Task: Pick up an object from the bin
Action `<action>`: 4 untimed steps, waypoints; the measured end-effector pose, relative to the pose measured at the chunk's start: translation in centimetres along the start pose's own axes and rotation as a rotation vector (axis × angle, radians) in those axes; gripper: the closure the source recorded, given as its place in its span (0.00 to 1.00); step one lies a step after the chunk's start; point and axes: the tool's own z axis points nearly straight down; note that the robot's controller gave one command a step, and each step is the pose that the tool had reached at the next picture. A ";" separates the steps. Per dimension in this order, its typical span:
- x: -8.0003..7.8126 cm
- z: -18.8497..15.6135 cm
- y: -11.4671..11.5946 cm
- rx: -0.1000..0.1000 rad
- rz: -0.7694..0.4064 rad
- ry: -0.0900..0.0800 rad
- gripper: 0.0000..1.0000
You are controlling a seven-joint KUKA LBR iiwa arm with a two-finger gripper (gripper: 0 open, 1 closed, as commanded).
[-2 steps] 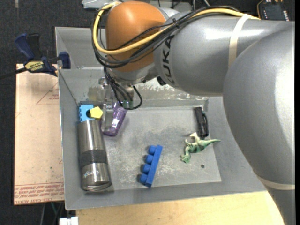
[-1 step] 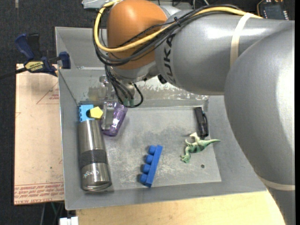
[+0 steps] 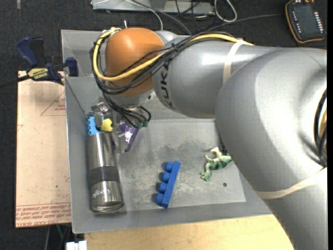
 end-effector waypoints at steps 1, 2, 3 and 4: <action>3.5 -3.7 -3.2 -0.002 -0.060 0.002 0.00; 3.9 1.2 -2.9 0.003 -0.360 -0.008 0.00; 4.0 4.1 -5.6 0.002 -0.532 -0.010 0.00; 4.6 4.2 -5.1 0.001 -0.510 -0.012 1.00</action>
Offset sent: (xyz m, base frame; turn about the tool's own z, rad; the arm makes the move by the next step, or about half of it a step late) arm -0.0252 -0.0418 -0.0119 -0.3660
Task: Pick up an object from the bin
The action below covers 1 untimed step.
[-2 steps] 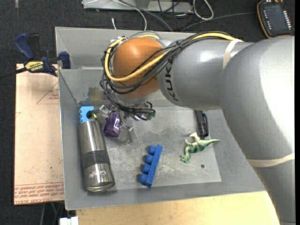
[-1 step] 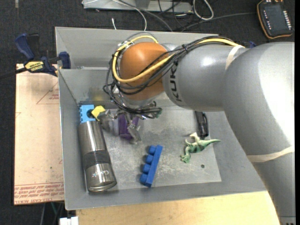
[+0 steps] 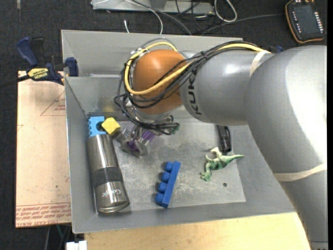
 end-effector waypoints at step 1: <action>0.0 0.0 0.0 0.000 0.000 0.000 1.00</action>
Offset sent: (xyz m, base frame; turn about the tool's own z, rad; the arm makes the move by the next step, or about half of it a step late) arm 0.0000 0.0001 0.1253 0.0002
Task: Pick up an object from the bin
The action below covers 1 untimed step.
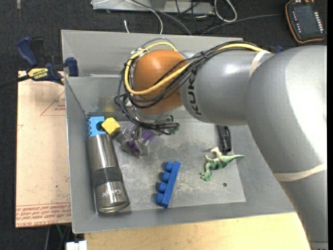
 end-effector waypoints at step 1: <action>0.2 -1.0 0.2 -0.007 0.000 0.007 1.00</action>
Offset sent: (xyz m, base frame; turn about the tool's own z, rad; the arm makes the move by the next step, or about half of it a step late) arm -0.0002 0.0001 0.0624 0.0002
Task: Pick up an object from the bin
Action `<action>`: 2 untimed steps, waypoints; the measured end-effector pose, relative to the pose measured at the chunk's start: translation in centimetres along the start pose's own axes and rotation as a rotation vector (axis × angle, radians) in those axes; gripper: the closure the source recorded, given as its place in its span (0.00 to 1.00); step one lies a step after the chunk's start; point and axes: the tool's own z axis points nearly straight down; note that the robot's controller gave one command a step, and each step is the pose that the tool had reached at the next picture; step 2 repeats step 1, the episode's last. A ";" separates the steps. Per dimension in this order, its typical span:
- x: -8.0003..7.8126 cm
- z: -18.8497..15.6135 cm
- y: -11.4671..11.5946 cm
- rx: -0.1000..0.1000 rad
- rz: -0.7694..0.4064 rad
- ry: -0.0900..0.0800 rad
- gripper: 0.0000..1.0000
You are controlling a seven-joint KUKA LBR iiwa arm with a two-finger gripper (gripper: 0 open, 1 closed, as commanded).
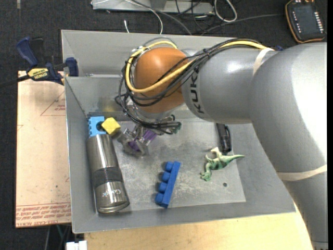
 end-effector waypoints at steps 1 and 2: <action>-0.2 -3.4 -0.1 0.005 0.002 -0.007 1.00; -0.2 -3.4 -0.1 0.005 0.002 -0.007 1.00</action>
Offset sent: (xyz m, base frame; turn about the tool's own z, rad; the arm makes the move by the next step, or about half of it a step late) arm 0.0012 0.0008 0.1082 0.0008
